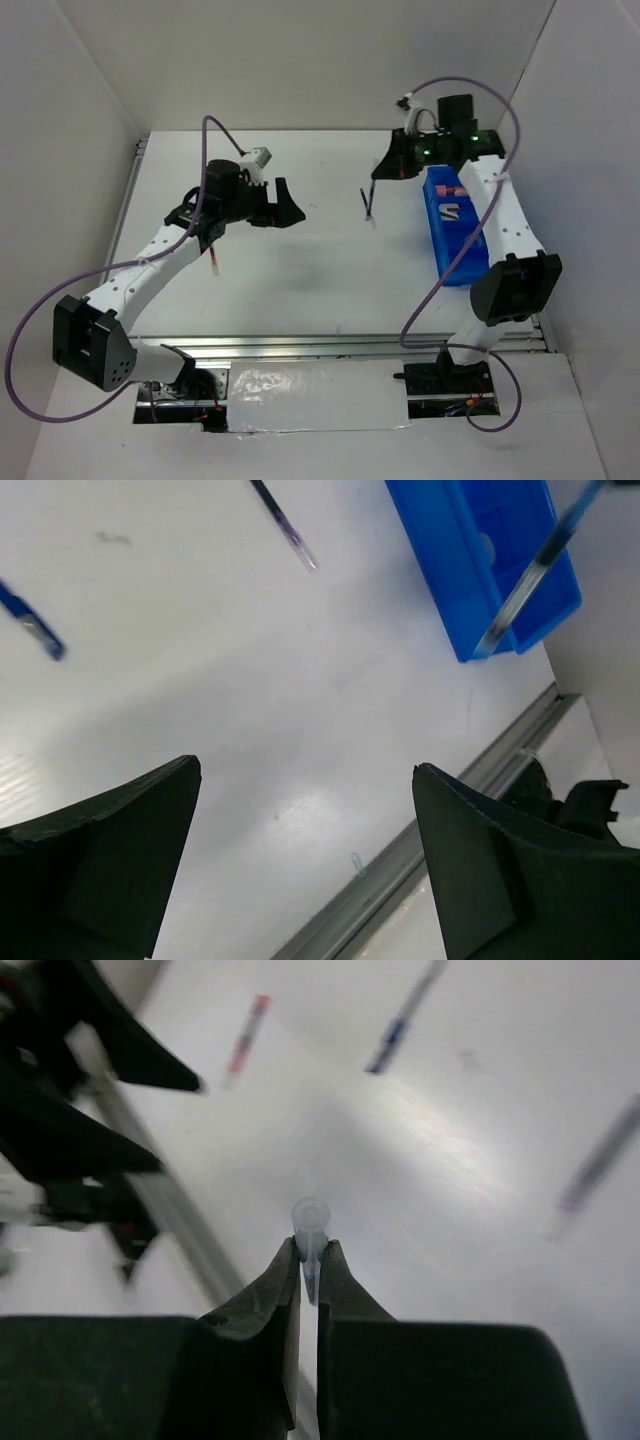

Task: Sort the stationery into containers
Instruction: Place the stationery into the container

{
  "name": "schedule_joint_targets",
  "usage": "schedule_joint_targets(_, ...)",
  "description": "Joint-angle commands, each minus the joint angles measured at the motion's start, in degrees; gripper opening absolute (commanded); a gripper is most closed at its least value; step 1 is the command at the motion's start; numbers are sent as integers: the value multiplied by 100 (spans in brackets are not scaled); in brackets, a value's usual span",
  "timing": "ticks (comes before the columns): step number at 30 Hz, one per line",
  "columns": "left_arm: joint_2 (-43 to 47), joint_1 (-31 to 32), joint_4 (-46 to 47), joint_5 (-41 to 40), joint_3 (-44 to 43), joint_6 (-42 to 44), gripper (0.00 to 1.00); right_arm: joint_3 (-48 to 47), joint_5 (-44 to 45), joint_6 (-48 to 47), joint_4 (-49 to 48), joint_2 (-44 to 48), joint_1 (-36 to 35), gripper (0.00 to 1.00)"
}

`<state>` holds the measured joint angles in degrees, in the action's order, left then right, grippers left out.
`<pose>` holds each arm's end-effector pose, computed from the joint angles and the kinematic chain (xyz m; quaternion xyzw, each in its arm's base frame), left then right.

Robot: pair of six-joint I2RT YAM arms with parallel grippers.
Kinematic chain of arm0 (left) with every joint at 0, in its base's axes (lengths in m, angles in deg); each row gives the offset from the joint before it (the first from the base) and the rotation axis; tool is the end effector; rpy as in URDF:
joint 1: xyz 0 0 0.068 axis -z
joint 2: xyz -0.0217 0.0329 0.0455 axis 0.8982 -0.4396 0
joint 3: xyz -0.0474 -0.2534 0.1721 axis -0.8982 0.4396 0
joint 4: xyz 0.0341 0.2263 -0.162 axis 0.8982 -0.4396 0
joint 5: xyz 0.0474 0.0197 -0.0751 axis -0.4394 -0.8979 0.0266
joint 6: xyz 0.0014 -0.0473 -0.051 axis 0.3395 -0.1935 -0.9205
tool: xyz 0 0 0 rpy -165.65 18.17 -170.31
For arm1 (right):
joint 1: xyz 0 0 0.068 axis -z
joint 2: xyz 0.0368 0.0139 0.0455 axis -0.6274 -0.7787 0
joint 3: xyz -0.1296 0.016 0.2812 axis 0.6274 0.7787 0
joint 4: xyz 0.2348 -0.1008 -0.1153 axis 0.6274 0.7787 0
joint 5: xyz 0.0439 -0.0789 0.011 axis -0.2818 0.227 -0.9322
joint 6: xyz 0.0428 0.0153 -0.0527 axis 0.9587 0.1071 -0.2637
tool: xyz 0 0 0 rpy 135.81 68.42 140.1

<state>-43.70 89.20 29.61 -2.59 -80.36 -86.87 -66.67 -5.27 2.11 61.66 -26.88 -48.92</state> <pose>0.3045 -0.1655 0.3557 0.0602 0.8345 -0.3768 0.3975 0.3790 0.1103 0.4072 -0.2173 0.8241 0.4145 0.3191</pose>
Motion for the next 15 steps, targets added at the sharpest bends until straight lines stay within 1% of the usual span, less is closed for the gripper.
schedule_joint_targets(1, 414, -295, 124, 38, 131, 470, 99, -1178, 1065, -3080, 2802, 456, 583, 0)
schedule_joint_targets(2, 449, -348, 141, 64, 175, 523, 99, -1267, 1331, -3554, 3107, 508, 672, 0)
schedule_joint_targets(3, 476, -418, 150, 82, 245, 637, 99, -1198, 1629, -4273, 3319, 622, 742, 0)
schedule_joint_targets(4, 502, -436, 159, 82, 280, 673, 99, -1058, 1928, -4611, 3486, 884, 821, 0)
schedule_joint_targets(5, 511, -471, 203, 100, 298, 734, 99, -622, 2540, -4927, 3497, 1052, 935, 0)
schedule_joint_targets(6, 511, -506, 238, 108, 350, 743, 99, -339, 2851, -5557, 3383, 1402, 954, 0)
schedule_joint_targets(7, 511, -506, 264, 100, 368, 752, 99, -66, 3176, -5833, 3295, 1597, 962, 0)
schedule_joint_targets(8, 511, -498, 300, 65, 368, 778, 99, 545, 3797, -6305, 3199, 1720, 971, 0)
schedule_joint_targets(9, 502, -506, 317, 30, 368, 787, 99, 821, 4073, -6502, 2989, 2000, 971, 0)
schedule_joint_targets(11, 502, -497, 352, 29, 360, 813, 99, 1470, 4696, -6940, 2786, 2204, 963, 0)
schedule_joint_targets(13, 502, -497, 353, 29, 360, 831, 99, 1798, 4831, -7171, 2654, 2284, 971, 0)
schedule_joint_targets(15, 529, -497, 353, 29, 377, 849, 99, 2168, 5103, -7426, 2435, 2319, 1182, 0)
